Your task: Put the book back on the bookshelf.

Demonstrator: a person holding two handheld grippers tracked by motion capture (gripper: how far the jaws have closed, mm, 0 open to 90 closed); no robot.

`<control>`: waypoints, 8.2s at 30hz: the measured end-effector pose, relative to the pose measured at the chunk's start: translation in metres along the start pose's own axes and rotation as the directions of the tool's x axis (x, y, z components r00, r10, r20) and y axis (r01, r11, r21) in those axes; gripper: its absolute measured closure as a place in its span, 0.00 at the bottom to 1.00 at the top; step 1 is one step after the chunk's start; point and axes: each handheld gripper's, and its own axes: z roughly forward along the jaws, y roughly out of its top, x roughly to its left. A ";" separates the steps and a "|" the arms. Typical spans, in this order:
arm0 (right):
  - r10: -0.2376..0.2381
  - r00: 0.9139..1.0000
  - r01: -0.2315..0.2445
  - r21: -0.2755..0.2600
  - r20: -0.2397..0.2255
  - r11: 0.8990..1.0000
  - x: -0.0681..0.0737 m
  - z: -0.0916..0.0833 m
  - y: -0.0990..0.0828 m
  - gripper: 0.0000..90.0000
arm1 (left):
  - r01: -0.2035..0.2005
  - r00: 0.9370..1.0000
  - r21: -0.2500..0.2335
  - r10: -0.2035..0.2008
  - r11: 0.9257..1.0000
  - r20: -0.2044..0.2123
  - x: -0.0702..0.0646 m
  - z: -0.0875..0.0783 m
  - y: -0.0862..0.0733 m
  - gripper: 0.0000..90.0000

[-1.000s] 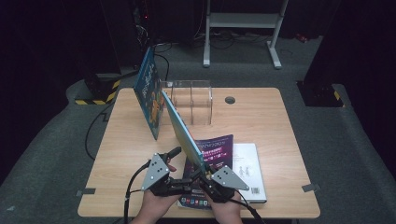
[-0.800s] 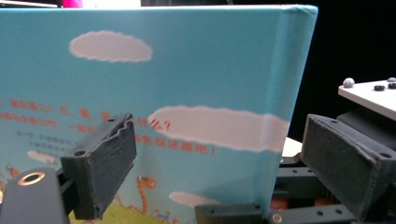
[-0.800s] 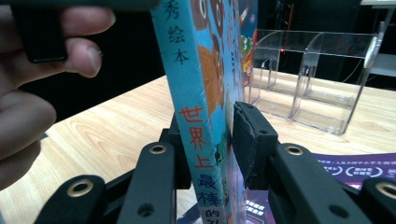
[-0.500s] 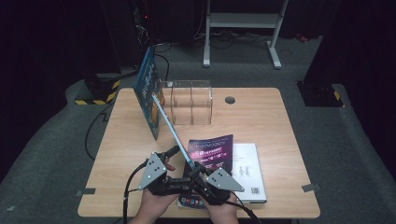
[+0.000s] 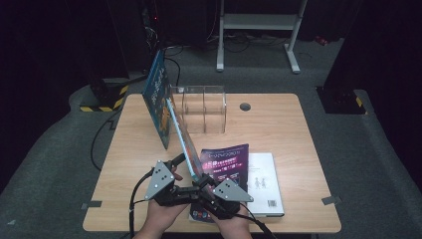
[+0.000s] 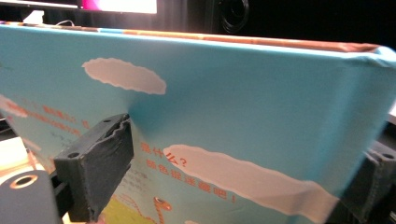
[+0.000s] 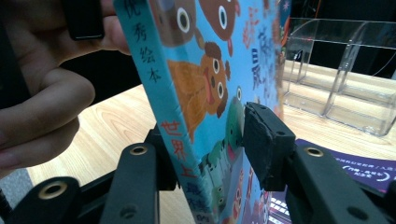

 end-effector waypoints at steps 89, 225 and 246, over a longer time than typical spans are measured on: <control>0.008 0.924 -0.031 0.053 0.383 0.998 -0.135 -0.104 -0.053 0.60 | -0.163 0.969 0.133 0.184 0.978 -0.163 -0.014 0.013 -0.026 0.31; 0.044 0.954 -0.073 0.087 0.297 0.993 -0.159 -0.102 -0.057 0.57 | 0.002 0.910 -0.025 -0.012 1.000 -0.414 0.080 -0.046 0.061 0.90; 0.046 0.953 -0.073 0.079 0.299 0.994 -0.159 -0.105 -0.055 0.58 | 0.013 0.872 -0.052 -0.037 0.999 -0.488 0.100 -0.004 0.073 0.90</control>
